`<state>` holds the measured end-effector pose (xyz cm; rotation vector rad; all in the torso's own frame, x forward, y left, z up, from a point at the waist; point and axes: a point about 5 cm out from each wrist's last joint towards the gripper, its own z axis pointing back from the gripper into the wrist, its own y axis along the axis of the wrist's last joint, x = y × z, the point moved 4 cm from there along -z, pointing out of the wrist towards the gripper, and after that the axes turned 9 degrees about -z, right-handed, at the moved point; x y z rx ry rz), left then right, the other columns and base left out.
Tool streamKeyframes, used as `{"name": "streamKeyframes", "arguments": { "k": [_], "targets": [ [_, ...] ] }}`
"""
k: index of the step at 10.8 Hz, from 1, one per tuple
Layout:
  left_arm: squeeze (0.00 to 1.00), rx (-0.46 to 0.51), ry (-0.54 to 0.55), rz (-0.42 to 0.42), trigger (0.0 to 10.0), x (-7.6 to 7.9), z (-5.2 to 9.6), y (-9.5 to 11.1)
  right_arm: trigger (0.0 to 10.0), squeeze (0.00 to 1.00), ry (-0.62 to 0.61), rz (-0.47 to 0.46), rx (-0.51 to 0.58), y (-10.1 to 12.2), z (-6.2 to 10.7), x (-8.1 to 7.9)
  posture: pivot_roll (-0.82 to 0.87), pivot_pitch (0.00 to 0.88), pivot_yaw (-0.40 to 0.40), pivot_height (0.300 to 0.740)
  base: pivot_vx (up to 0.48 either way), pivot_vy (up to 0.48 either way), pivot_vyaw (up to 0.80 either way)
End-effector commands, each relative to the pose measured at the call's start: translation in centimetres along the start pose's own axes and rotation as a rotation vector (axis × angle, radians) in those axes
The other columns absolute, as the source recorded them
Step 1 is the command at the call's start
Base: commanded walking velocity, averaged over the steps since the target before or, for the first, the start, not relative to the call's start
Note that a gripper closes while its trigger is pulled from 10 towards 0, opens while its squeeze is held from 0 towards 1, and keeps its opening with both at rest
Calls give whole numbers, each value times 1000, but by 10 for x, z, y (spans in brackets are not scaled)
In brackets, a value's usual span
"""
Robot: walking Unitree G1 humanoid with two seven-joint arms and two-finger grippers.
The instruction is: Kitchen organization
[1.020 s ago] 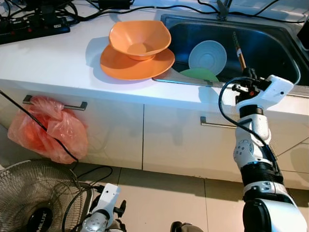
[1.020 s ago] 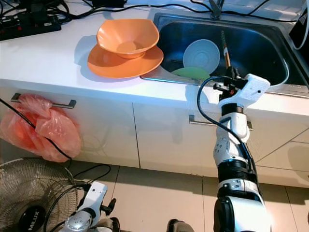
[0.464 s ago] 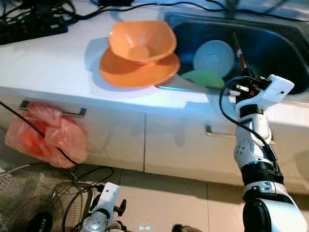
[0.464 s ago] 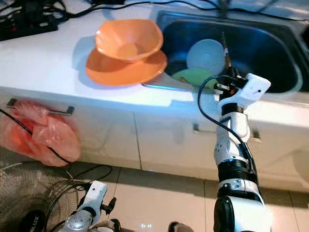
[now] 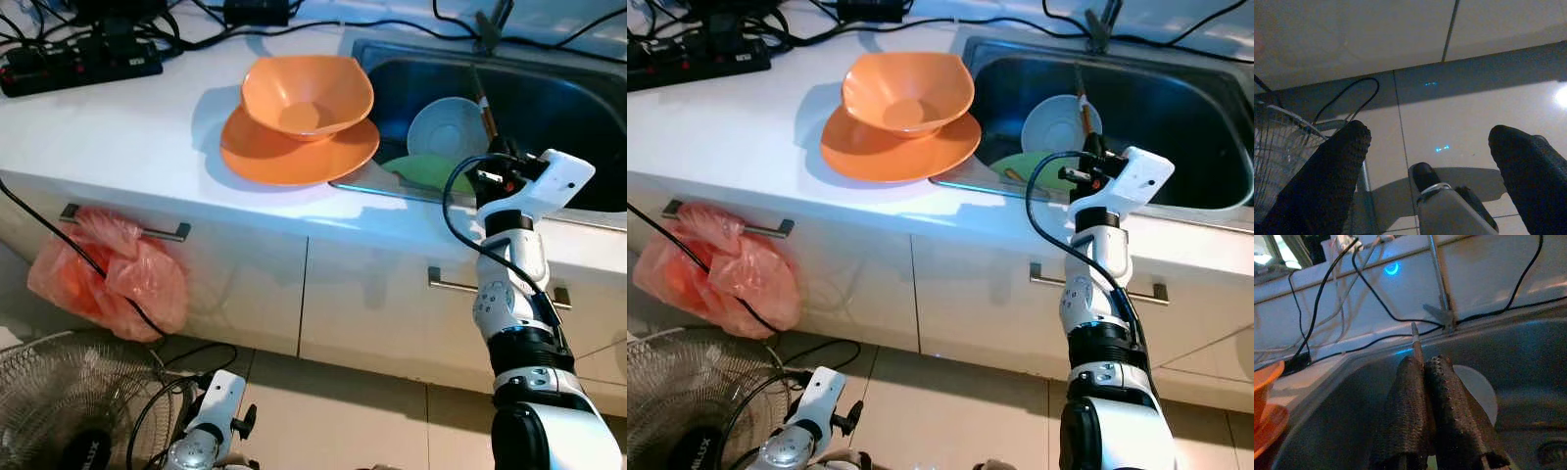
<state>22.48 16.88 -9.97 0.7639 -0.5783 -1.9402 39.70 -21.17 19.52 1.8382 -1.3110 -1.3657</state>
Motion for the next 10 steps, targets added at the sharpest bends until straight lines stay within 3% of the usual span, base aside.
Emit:
{"name": "streamKeyframes", "arguments": {
  "k": [1,3,6,10],
  "targets": [
    [0,-27,-13,3,10000,3,2,-8,10000,0,-12,11,6,3,0,4,98,169,-31,740,307,0,0],
    [0,-28,-14,4,10000,4,2,-9,10000,0,-19,13,0,3,0,6,98,169,-32,740,324,0,0],
    [0,-28,-18,2,10000,5,2,-9,10000,0,-21,11,-10,0,1,6,97,164,-31,740,326,0,-706],
    [0,-19,-18,3,10000,4,2,-7,10000,0,-15,20,-3,0,1,5,98,161,-30,740,328,0,0]
  ]
}}
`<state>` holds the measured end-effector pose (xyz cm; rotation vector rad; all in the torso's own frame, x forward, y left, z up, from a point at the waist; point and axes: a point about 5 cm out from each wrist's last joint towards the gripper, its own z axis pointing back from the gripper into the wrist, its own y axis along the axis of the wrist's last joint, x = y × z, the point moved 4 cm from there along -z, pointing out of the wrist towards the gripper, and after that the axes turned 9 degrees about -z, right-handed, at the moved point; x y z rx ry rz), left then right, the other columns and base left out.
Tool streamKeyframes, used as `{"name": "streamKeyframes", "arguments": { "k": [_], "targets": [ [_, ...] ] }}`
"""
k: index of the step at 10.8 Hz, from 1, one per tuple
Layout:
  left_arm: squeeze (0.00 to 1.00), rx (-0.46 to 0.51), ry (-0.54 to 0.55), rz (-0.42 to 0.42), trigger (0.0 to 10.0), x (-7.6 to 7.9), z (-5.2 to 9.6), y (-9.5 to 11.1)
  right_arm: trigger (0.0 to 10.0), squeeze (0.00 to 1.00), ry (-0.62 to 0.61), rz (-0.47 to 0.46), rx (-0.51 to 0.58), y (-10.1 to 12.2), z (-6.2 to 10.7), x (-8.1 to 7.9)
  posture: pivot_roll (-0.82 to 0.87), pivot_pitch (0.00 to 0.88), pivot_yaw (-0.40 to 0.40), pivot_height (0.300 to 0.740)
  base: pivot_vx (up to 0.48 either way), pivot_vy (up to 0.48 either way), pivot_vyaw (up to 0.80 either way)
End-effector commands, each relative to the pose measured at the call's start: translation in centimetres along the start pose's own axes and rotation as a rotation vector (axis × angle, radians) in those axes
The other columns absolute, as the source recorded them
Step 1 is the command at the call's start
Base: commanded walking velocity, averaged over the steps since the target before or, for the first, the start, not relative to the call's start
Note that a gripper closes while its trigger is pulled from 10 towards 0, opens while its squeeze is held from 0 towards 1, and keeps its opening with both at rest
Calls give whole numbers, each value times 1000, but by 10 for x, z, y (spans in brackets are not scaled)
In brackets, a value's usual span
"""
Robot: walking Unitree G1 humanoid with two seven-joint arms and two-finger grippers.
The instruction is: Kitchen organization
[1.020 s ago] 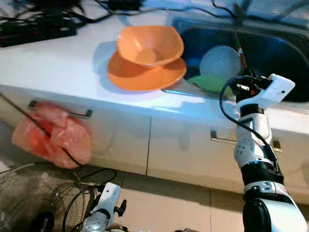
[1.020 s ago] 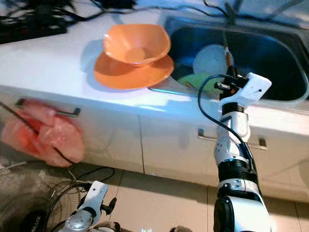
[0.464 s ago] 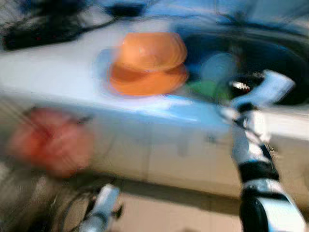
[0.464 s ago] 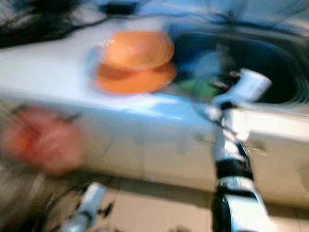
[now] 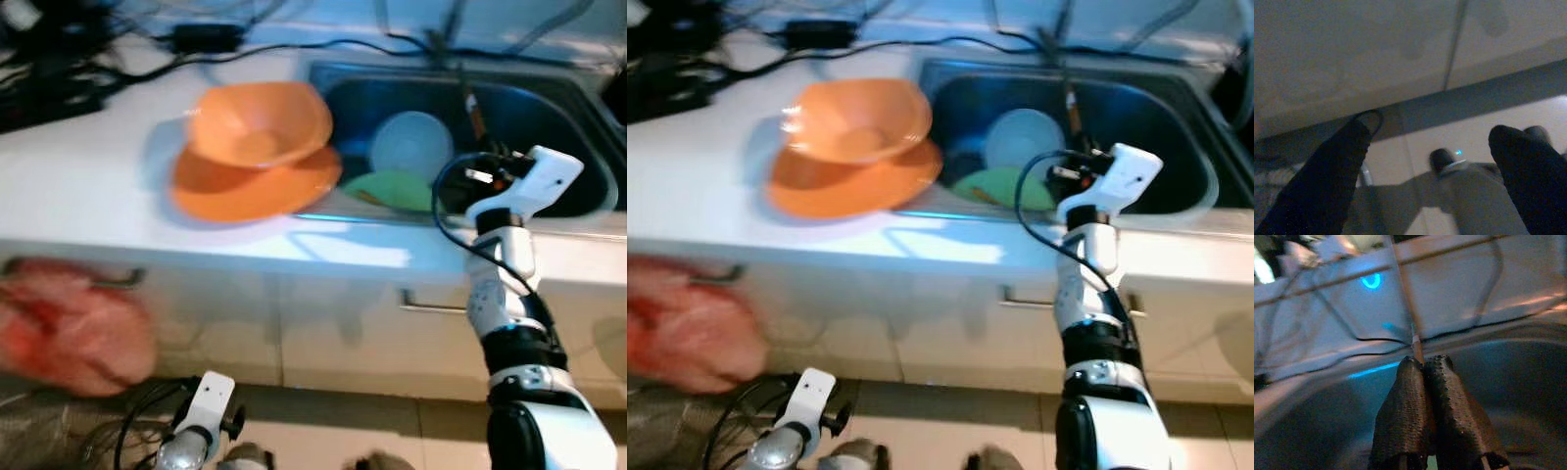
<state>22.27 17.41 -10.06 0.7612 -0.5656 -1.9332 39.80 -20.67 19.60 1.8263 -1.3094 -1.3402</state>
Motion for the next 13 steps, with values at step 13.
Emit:
{"name": "streamKeyframes", "arguments": {
  "k": [13],
  "targets": [
    [0,-9,-35,20,10000,10,0,-1,10000,0,22,285,-206,18,-41,-5,89,165,-38,740,0,0,0]
  ]
}}
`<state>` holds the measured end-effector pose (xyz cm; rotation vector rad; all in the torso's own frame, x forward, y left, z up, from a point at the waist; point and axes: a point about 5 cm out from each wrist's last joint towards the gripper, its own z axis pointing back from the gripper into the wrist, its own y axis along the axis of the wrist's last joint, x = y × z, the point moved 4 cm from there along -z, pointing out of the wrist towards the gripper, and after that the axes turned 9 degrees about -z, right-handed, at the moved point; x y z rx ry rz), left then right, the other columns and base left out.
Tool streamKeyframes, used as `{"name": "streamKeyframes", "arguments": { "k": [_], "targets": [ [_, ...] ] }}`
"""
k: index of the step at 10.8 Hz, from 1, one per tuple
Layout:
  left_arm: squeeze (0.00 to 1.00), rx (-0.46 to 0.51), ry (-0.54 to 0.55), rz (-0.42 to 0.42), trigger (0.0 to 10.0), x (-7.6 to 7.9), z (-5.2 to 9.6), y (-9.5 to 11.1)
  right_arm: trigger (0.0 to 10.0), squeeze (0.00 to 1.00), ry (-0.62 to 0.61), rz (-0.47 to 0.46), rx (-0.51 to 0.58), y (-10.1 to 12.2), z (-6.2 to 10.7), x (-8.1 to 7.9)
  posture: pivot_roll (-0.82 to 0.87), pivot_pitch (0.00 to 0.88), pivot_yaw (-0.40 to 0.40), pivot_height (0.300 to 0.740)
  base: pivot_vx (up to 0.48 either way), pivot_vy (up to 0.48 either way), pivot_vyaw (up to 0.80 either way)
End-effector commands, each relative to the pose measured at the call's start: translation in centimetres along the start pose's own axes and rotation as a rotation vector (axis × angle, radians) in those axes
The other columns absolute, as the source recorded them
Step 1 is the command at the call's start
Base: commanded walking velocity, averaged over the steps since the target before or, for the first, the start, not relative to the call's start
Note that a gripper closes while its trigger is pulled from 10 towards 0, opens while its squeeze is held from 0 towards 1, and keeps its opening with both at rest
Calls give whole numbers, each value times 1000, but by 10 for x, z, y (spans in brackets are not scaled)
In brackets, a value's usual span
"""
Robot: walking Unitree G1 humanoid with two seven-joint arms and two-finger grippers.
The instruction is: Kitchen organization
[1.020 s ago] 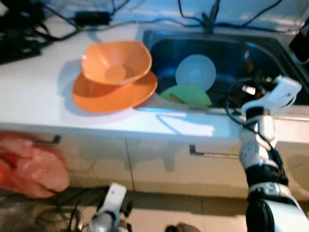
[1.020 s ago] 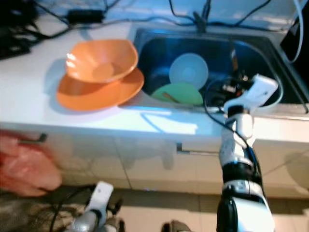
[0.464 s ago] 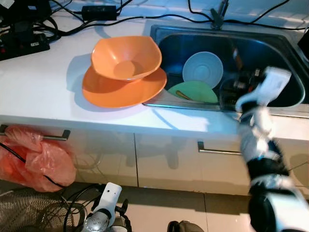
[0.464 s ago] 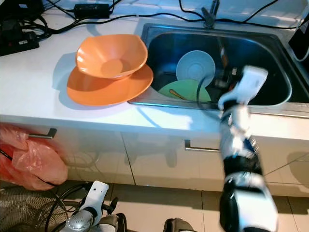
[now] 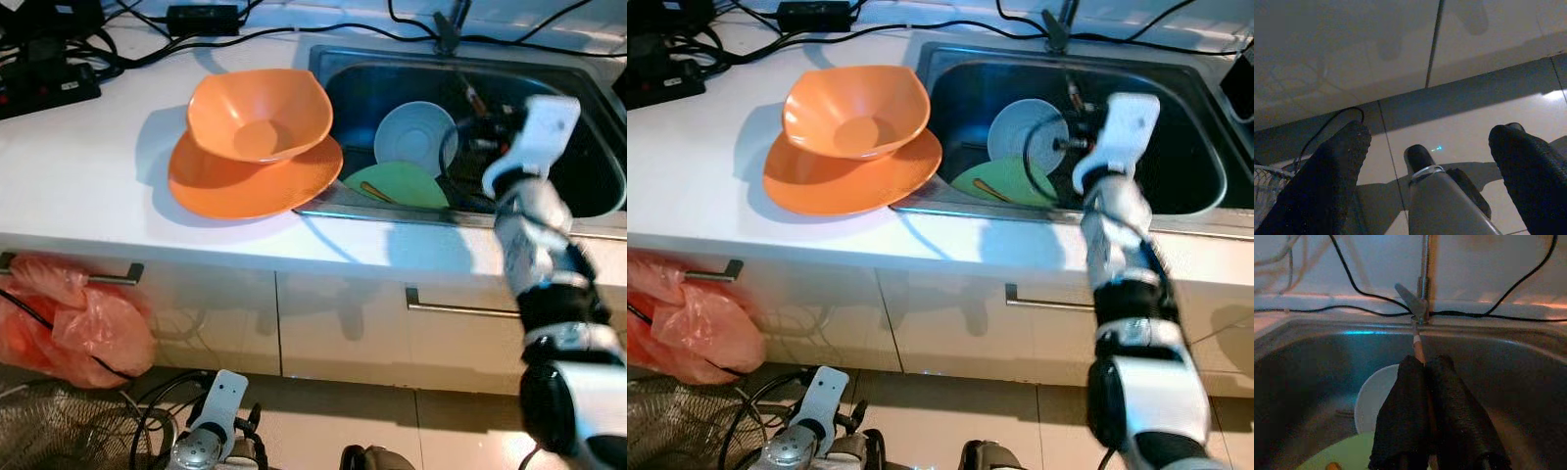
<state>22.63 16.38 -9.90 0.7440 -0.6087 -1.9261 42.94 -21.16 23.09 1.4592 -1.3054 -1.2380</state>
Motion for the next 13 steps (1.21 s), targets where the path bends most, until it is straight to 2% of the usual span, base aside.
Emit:
{"name": "streamKeyframes", "arguments": {
  "k": [1,4,7,9,10,13],
  "targets": [
    [0,-34,-11,5,10000,3,2,-9,10000,0,-17,43,-48,-4,-1,5,91,166,-40,740,0,0,0],
    [0,-42,-20,8,10000,4,2,-10,10000,0,50,117,-194,-24,1,-3,93,165,-41,740,0,0,0],
    [0,-49,-25,9,10000,5,2,-12,10000,0,82,143,-265,-35,4,-7,95,165,-42,740,0,0,0],
    [0,-50,-27,10,10000,6,2,-12,10000,0,93,142,-274,-36,5,-9,94,160,-42,740,0,0,0],
    [0,-51,-29,9,10000,7,3,-12,10000,1000,99,135,-276,-37,6,-10,94,156,-42,740,0,0,0],
    [0,-52,-32,6,10000,8,3,-13,10000,1000,98,127,-281,-39,7,-10,95,146,-42,740,0,0,0]
  ]
}}
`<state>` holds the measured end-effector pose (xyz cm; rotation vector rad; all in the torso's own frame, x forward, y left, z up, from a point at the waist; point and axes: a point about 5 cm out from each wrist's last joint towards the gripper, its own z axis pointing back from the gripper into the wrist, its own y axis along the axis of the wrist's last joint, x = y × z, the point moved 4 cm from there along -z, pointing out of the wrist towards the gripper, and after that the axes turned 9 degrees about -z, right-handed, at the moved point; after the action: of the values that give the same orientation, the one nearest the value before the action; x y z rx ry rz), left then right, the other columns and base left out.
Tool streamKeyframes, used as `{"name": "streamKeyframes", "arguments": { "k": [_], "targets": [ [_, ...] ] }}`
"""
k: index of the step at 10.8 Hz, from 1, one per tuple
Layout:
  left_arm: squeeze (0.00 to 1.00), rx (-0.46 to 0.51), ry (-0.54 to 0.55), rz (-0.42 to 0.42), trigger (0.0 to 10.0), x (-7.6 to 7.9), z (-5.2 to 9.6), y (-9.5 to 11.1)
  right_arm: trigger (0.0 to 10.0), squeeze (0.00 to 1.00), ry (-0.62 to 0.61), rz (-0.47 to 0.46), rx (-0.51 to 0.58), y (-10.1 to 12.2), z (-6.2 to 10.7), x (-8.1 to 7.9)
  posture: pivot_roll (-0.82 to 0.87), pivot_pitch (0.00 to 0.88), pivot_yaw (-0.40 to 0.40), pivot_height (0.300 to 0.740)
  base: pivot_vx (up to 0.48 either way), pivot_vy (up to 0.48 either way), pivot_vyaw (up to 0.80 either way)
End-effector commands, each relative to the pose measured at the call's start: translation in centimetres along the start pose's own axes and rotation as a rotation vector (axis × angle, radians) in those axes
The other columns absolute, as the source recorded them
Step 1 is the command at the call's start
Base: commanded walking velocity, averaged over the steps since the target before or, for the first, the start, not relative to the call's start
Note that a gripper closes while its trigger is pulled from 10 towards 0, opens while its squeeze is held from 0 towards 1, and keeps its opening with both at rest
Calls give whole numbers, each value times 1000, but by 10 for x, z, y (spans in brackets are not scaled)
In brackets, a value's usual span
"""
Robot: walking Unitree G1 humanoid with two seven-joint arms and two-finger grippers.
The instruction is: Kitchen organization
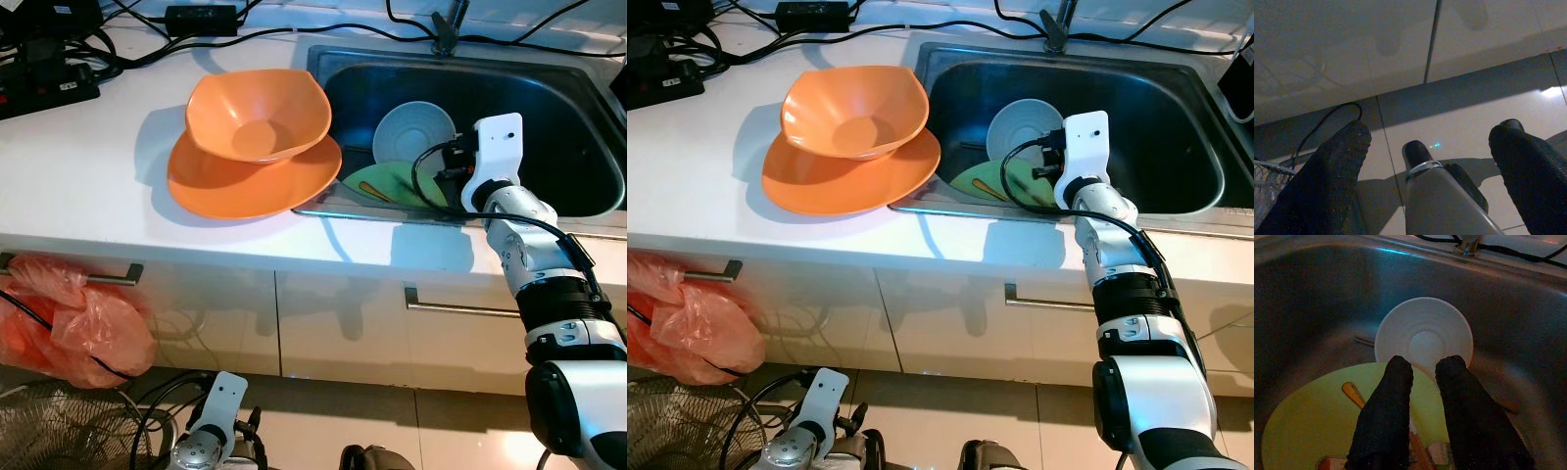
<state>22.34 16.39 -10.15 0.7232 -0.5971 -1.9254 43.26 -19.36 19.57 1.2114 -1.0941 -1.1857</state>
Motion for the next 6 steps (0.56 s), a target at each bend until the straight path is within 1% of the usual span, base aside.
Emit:
{"name": "streamKeyframes", "arguments": {
  "k": [1,3,4,5,6],
  "targets": [
    [0,-33,-26,-2,10000,7,2,-10,10000,1000,-9,-6,-7,-2,2,3,95,145,-41,740,0,0,0],
    [0,-31,-28,-4,10000,7,2,-9,10000,1000,-11,-17,10,1,2,3,95,148,-42,740,0,0,0],
    [0,-30,-28,-4,10000,7,2,-9,10000,0,-4,-30,53,7,2,1,95,150,-43,740,0,0,0],
    [0,-29,-27,-3,10000,7,2,-8,10000,0,-14,-31,105,16,3,1,97,153,-44,740,0,0,0],
    [0,-28,-24,0,10000,6,2,-8,10000,0,-12,-55,170,28,5,1,96,155,-44,740,0,0,0]
  ]
}}
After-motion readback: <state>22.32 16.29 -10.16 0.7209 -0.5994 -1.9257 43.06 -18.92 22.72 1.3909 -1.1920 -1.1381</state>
